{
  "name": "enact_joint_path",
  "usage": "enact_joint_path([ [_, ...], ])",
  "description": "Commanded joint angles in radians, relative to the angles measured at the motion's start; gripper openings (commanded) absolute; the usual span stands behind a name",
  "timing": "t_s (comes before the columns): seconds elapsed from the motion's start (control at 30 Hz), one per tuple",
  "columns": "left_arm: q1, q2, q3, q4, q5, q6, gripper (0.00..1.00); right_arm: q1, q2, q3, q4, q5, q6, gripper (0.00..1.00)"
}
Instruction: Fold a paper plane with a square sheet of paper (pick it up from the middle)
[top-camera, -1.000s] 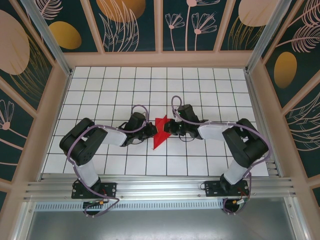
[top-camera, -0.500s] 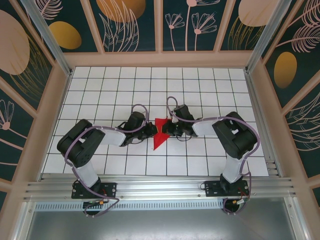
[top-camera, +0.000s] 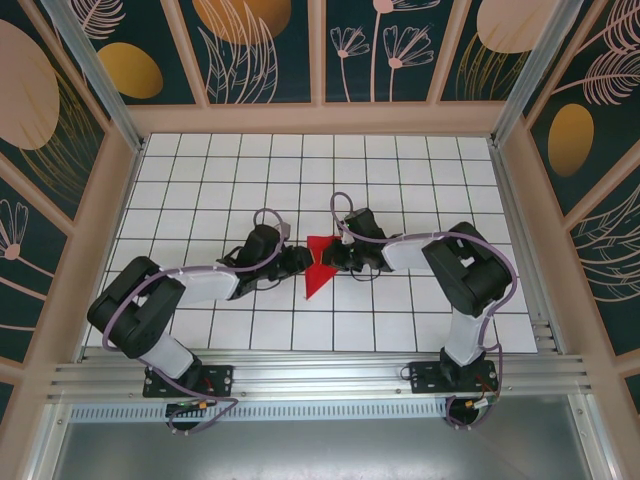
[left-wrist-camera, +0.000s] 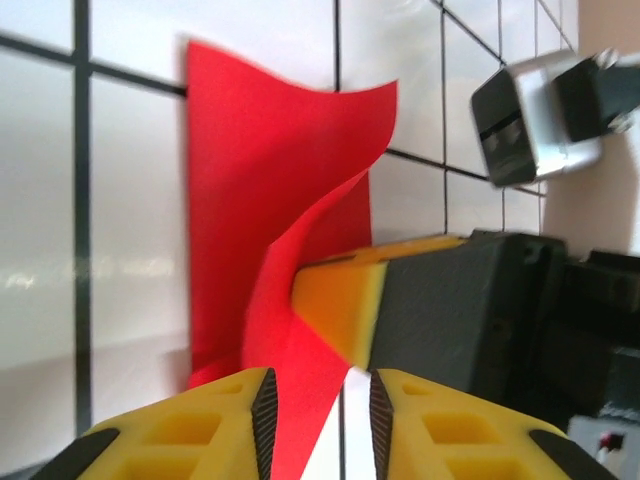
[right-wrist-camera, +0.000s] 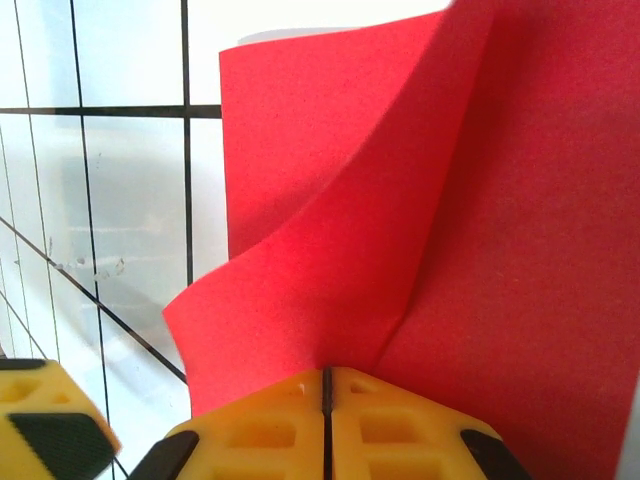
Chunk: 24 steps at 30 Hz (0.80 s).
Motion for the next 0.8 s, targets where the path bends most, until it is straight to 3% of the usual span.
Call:
enact_joint_path([
  [0.0, -0.011, -0.019, -0.028, -0.028, 0.04, -0.012, 0.34, 0.008, 0.027, 0.032, -0.034, 0.017, -0.008, 0.08],
  [0.5, -0.027, 0.032, -0.023, -0.065, 0.039, 0.008, 0.3, 0.011, 0.046, 0.05, -0.064, 0.035, -0.003, 0.09],
  [0.77, -0.033, 0.003, -0.032, -0.008, 0.083, 0.007, 0.27, 0.014, 0.054, 0.057, -0.076, 0.042, -0.005, 0.09],
])
